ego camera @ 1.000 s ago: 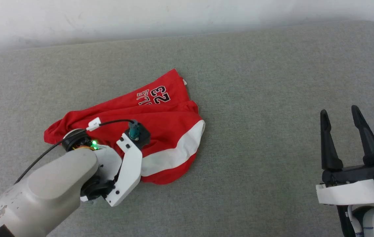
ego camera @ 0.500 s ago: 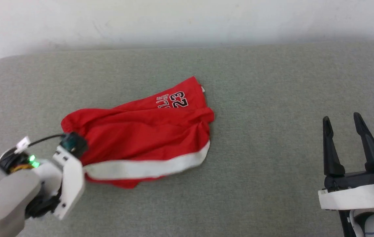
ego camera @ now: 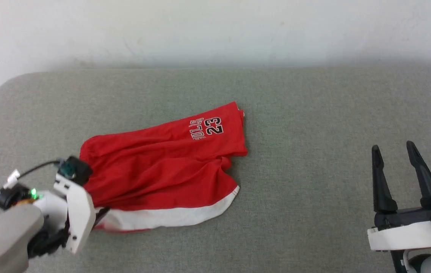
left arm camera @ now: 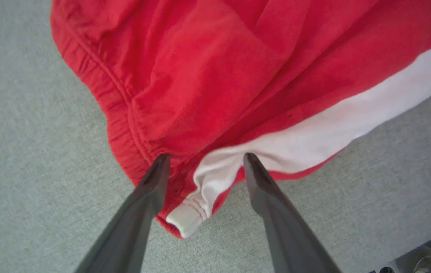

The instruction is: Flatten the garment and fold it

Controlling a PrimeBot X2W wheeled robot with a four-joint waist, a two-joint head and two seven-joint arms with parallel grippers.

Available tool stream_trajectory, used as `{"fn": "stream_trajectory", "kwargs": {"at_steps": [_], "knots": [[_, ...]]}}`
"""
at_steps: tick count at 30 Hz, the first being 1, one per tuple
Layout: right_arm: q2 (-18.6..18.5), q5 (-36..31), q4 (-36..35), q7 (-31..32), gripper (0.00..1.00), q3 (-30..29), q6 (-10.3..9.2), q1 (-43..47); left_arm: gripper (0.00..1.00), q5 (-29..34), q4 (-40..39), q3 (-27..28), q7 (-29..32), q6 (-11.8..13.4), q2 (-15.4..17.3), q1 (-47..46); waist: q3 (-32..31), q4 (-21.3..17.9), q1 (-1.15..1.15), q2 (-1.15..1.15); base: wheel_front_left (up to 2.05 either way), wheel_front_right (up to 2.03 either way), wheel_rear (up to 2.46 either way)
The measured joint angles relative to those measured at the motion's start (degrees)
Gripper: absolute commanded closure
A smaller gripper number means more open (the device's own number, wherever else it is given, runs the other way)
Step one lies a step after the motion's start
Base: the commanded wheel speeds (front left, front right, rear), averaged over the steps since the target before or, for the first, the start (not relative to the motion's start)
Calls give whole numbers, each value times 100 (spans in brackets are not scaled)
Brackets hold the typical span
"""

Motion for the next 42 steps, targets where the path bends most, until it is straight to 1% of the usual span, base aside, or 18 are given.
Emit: {"fn": "stream_trajectory", "kwargs": {"at_steps": [3,8,10,13,19,21,27,32,36,38,42], "knots": [[0,0,3,0,0,-4,0,20,0,35,-467,134,-12,2,134,-269,-98,45,0,0,0,0,0],[1,0,-8,0,0,22,0,20,0,302,-1258,287,164,97,498,-811,-201,51,-1,0,0,0,0],[1,0,-14,0,0,15,0,20,0,319,-1504,331,231,101,506,-957,-195,18,0,0,0,0,0],[1,1,-14,0,0,24,0,23,0,311,-1780,308,394,85,305,-1075,-160,-34,0,1,0,0,0],[1,9,-16,0,0,68,0,6,0,291,-1825,-44,792,-215,-341,-1155,-48,-208,1,1,0,0,0],[1,10,-20,0,0,69,0,-14,0,265,-1796,-135,859,-281,-530,-1159,4,-281,0,1,0,0,0],[0,20,-51,0,0,63,0,-202,0,435,-1544,-342,1004,-370,-1068,-1303,275,-456,1,1,0,0,0],[1,57,-77,0,0,143,1,-438,0,452,-1105,-469,1294,-413,-1530,-1365,568,-611,1,1,0,0,0],[0,113,-82,-1,0,198,0,-634,0,658,-805,-523,1719,-419,-1685,-1368,809,-778,1,1,0,0,0],[1,141,-79,0,0,227,0,-716,0,953,-738,-492,1951,-422,-1699,-1369,923,-879,1,1,0,0,0],[0,214,-68,0,0,230,0,-787,0,1060,-699,-387,2271,-485,-1706,-1393,1134,-1086,-1,1,0,0,0]]}}
